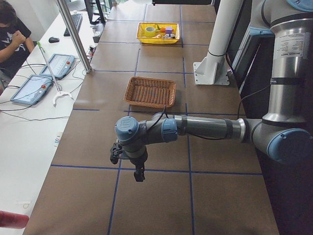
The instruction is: Move tape to another basket
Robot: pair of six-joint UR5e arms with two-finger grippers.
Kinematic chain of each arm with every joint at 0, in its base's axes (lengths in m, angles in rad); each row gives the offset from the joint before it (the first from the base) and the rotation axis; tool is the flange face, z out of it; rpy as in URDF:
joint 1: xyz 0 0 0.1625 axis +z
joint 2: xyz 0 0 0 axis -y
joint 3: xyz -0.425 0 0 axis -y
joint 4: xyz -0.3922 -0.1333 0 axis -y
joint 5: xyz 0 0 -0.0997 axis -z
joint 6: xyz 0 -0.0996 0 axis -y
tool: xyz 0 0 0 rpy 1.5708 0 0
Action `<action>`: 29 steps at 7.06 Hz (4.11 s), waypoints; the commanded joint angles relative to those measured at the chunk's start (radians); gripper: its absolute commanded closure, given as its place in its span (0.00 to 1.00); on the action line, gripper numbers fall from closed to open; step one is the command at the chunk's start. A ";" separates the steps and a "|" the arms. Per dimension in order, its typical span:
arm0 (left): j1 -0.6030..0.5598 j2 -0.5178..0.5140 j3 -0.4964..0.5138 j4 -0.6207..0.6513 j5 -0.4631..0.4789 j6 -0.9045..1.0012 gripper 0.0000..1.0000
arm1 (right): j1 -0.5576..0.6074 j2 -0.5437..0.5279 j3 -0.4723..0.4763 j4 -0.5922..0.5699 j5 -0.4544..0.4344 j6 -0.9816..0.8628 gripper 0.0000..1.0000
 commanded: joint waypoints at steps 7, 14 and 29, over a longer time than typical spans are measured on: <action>0.004 0.007 -0.007 -0.025 -0.013 0.003 0.00 | -0.040 -0.017 -0.007 0.164 0.000 0.008 0.00; 0.004 0.007 -0.014 -0.042 -0.014 0.000 0.00 | -0.285 0.035 -0.007 0.350 0.014 0.334 0.03; 0.004 0.012 -0.056 -0.044 -0.154 -0.003 0.00 | -0.389 0.101 -0.006 0.482 -0.037 0.373 1.00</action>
